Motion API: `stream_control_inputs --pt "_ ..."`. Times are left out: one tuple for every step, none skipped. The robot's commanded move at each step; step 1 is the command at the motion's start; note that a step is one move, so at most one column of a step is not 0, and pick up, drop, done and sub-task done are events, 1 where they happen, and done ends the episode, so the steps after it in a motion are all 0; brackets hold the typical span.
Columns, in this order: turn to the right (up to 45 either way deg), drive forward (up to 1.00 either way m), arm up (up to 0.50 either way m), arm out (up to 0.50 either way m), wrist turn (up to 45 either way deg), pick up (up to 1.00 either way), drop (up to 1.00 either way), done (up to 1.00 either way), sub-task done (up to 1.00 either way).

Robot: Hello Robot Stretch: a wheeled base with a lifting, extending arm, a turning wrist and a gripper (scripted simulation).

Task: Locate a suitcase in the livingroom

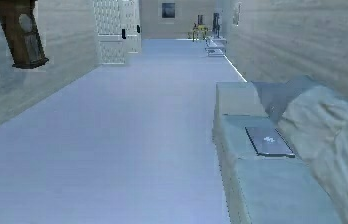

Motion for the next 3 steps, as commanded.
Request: stream_control_inputs --pt "-39.0 0.00 0.00 0.00 0.0 0.00 0.00 0.00 0.00" --pt "0.0 0.65 0.00 0.00 0.0 0.00 0.00 0.00 0.00" --pt "-45.0 0.00 0.00 0.00 0.0 0.00 0.00 0.00 0.00"
